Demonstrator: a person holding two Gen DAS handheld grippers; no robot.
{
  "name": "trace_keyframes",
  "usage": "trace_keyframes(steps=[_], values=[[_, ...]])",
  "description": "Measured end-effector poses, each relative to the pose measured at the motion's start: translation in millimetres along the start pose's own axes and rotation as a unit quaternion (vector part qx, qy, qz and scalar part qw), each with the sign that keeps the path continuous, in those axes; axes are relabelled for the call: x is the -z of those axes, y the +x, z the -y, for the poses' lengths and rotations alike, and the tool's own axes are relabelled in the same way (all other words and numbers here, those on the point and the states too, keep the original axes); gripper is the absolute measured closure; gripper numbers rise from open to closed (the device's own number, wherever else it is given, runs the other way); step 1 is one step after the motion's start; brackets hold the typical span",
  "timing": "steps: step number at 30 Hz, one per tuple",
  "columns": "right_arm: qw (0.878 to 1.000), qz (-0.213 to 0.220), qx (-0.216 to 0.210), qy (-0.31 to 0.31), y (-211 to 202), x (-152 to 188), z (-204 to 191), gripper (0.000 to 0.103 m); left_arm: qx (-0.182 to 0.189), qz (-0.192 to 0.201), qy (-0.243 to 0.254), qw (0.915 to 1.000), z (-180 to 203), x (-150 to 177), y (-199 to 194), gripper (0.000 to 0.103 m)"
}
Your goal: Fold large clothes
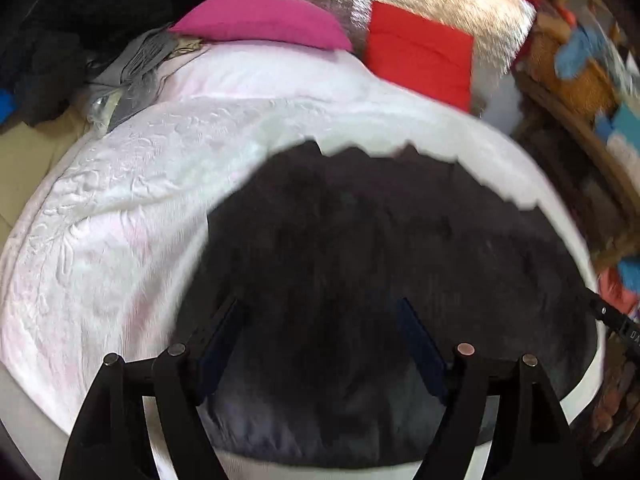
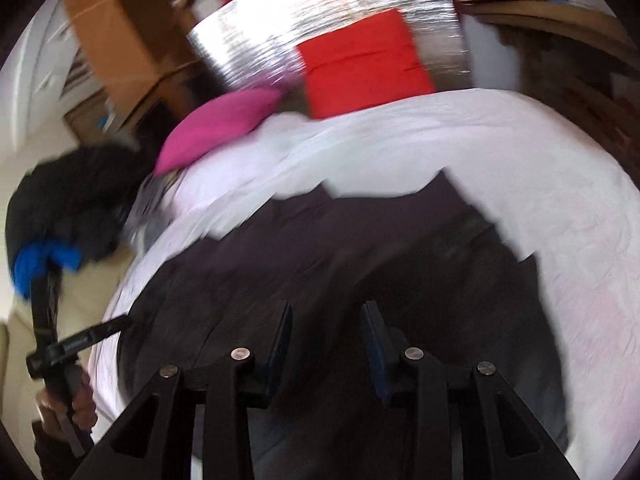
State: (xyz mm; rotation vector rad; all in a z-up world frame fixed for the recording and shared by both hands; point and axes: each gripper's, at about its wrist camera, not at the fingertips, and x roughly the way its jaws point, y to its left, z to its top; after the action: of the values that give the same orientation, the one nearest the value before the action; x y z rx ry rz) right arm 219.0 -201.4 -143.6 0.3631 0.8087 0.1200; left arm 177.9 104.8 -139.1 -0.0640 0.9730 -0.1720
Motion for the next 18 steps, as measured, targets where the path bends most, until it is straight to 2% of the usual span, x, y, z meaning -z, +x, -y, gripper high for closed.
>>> trace_keyframes(steps=[3, 5, 8, 11, 16, 18], values=[[0.998, -0.048, 0.026, -0.027, 18, 26, -21, 0.062, -0.084, -0.012, 0.055, 0.9949, 21, 21, 16, 0.015], [0.994, -0.085, 0.052, -0.036, 36, 42, -19, 0.062, -0.114, 0.001, 0.091, 0.9893, 31, 25, 16, 0.015], [0.995, -0.08, 0.051, -0.031, 21, 47, -19, 0.062, -0.116, 0.008, 0.091, 0.989, 31, 25, 4, 0.015], [0.997, -0.058, 0.039, -0.016, -7, 55, -22, 0.05, -0.106, 0.024, 0.078, 0.9911, 32, 37, -15, 0.015], [0.997, -0.031, 0.064, -0.04, -33, 79, -33, 0.05, -0.114, 0.046, 0.105, 0.9868, 54, 62, -30, 0.015], [0.995, -0.046, 0.073, -0.042, -28, 87, -34, 0.05, -0.119, 0.051, 0.115, 0.985, 60, 69, -33, 0.015]])
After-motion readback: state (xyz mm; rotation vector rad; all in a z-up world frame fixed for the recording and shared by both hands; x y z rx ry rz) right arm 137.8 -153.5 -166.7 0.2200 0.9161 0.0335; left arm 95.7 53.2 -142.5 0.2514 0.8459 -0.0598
